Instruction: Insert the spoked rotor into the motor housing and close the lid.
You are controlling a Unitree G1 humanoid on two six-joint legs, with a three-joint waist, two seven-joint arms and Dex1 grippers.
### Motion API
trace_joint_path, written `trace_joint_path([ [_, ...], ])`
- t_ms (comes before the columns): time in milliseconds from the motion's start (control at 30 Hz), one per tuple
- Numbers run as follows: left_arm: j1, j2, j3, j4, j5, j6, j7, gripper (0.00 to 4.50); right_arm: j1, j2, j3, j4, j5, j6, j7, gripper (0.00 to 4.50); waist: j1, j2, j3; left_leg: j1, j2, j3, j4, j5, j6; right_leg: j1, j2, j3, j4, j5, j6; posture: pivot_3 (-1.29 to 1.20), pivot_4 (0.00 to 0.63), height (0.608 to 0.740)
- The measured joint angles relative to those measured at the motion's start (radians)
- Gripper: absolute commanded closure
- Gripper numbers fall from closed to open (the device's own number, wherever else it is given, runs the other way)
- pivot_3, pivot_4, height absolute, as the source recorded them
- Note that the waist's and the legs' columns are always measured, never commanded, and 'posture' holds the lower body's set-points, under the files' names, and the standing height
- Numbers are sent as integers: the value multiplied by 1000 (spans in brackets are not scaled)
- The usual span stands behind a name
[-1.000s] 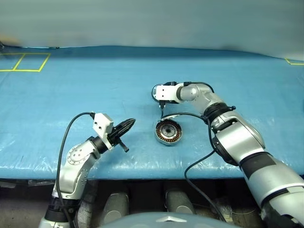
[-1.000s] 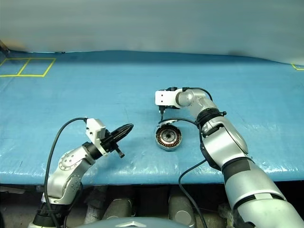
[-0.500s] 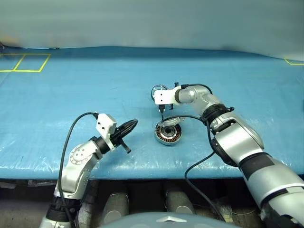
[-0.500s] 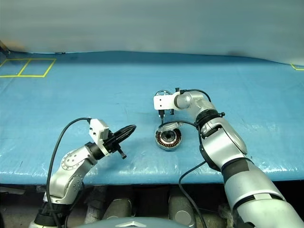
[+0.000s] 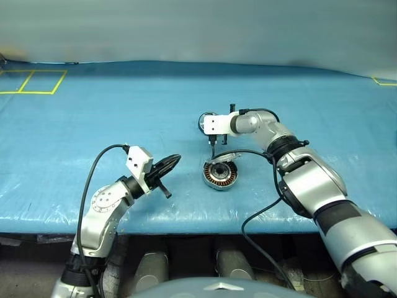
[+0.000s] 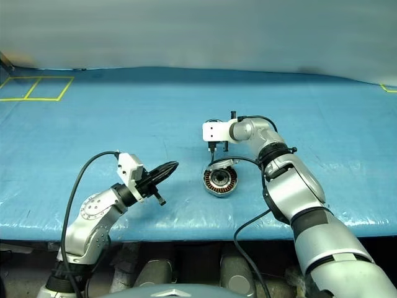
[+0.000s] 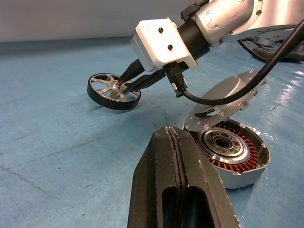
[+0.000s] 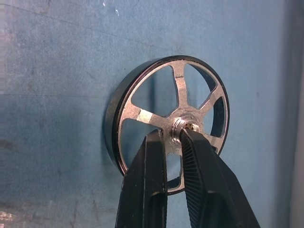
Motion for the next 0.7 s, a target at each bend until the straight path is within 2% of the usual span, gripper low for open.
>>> trace_joint_path([
  [500,-33,-4,-24,35,0,0,-21,4500,-19,-44,-8,-66,9,-29,59,4350,0,1,0,-1,0,0,0,0,0,-1,0,0,0,0,0,0,150,740],
  [700,-34,-13,-29,43,0,0,-24,4500,-77,-151,-50,-69,14,-13,-4,4350,8,1,1,-2,0,0,0,0,0,-1,0,0,-1,0,0,0,150,740],
])
